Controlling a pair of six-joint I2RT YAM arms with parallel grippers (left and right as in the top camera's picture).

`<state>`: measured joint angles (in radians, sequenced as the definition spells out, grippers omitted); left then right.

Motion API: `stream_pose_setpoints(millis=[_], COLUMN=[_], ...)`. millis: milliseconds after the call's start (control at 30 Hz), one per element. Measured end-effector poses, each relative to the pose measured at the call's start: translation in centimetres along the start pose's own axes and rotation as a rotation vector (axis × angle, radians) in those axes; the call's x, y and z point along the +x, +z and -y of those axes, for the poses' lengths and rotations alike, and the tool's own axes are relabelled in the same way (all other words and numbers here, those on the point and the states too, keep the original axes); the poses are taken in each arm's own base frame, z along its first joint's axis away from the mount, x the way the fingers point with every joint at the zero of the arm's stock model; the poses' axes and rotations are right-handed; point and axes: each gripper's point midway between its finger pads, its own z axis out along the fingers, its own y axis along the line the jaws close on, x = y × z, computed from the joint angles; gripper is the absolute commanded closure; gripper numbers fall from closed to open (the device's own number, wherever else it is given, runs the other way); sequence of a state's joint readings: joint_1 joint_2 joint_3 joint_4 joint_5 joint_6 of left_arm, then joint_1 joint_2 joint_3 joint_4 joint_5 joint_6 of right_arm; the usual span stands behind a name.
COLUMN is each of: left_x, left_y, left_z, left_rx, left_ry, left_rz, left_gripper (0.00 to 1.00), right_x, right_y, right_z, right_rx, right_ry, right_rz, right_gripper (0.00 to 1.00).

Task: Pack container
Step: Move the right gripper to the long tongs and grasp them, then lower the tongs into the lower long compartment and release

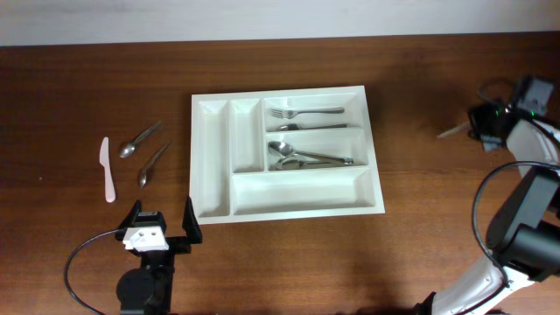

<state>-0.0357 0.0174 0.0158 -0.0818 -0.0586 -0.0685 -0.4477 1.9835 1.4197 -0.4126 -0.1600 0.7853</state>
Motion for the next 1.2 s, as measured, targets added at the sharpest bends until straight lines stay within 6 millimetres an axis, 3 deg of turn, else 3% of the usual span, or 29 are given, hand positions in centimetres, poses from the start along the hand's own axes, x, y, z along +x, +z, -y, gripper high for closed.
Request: stream_pose_setpoints(millis=[133,233,400,467,633,700,767,933,1100,1200], left_x=[0.0,0.0,0.0,0.0,0.0,0.0,0.0,0.0,0.0,0.0], left_y=[0.0,0.0,0.0,0.0,0.0,0.0,0.0,0.0,0.0,0.0], left_z=[0.0,0.0,0.0,0.0,0.0,0.0,0.0,0.0,0.0,0.0], left_rx=[0.000,0.000,0.000,0.000,0.000,0.000,0.000,0.000,0.000,0.000], left_ry=[0.000,0.000,0.000,0.000,0.000,0.000,0.000,0.000,0.000,0.000], left_rz=[0.000,0.000,0.000,0.000,0.000,0.000,0.000,0.000,0.000,0.000], left_gripper=[0.01,0.01,0.01,0.01,0.01,0.01,0.01,0.01,0.01,0.01], right_x=[0.7,3.6,9.4,12.9,20.4,24.3,26.6,30.2,33.6,34.1], right_y=[-2.0,-3.7,-5.3,-5.9,-6.9,-7.8,-8.5,-9.7,-11.6,-12.1], right_z=[-7.3,-12.5,-16.7,-17.6,-17.0,-16.0,-15.0,-14.2,-11.4,-10.0], right_rx=[-0.110,-0.196,-0.304,-0.363,-0.458,-0.515,-0.551,-0.610,-0.612,-0.566], right_ry=[-0.367,-0.705,-1.131,-1.342,-1.749,-1.943,-2.055,-2.193,-2.268,-2.295], right_rz=[0.022,0.013,-0.037,-0.078,-0.207,-0.296,-0.360,-0.432,-0.611,-0.680], right_gripper=[0.96,0.96,0.96,0.96,0.96,0.96,0.96,0.96,0.96,0.96])
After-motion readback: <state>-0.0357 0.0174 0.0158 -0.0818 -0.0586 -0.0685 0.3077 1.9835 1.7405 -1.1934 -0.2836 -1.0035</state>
